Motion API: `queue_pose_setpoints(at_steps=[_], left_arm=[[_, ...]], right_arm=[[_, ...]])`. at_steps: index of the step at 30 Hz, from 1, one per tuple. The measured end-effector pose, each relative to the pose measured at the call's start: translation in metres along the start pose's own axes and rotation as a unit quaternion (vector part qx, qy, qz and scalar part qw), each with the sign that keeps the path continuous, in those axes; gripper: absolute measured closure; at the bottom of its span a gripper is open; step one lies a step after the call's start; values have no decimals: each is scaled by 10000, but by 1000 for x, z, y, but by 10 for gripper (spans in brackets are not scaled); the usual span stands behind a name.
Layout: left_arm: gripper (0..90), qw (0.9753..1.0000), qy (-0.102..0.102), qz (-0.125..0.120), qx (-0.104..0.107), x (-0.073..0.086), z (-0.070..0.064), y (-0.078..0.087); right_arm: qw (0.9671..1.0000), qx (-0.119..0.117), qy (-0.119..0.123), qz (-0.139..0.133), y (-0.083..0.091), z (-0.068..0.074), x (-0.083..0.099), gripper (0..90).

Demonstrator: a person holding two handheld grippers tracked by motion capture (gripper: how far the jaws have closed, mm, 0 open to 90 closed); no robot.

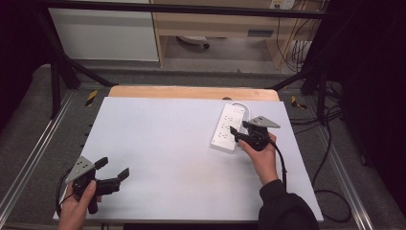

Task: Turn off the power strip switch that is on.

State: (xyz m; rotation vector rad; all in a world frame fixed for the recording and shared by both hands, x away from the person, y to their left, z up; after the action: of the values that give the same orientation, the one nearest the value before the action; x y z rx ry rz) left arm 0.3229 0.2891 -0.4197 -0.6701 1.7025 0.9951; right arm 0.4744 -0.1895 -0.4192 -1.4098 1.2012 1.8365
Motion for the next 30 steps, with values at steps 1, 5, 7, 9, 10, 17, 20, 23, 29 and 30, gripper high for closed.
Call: queue_pose_setpoints(at_steps=[1,5,7,9,10,17,20,23,29,30], left_arm=[[49,10000,6,7,1,0,0,0],[49,10000,6,-2,-8,0,-1,0],[49,10000,10,-3,-10,0,-1,0],[49,10000,4,-1,-15,0,-1,0],[49,10000,12,-2,-12,0,-1,0],[49,10000,32,-26,-1,0,0,0],[49,10000,8,-26,14,0,-1,0],[49,10000,12,-26,19,0,-1,0],[49,10000,17,-28,25,0,-1,0],[49,10000,18,-25,23,0,-1,0]], right_arm=[[10000,0,0,0,0,0,0,321],[10000,-42,-53,67,6,6,-6,139],[10000,-43,-8,87,10,8,-8,87],[10000,-58,14,74,14,11,-9,65],[9999,-65,17,84,16,12,-10,52],[9999,-108,96,-45,32,18,-14,32],[9998,-124,77,-115,41,18,-15,30],[9997,-115,87,-205,49,17,-15,30],[9994,-38,62,-325,63,14,-13,36],[9994,-30,43,-329,64,14,-12,37]])
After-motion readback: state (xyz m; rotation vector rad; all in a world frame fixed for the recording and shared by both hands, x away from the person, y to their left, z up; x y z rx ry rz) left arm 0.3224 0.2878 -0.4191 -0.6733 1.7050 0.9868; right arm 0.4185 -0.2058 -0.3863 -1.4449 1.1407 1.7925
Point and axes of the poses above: each handheld gripper's, and its own axes: y roughly backward along the jaws, x roughly out of its underside, z roughly to its left, the point moved 2 cm from there along -y, roughly forward along the jaws, and after that the axes turned 5 degrees about -z, right-handed, at the moved point
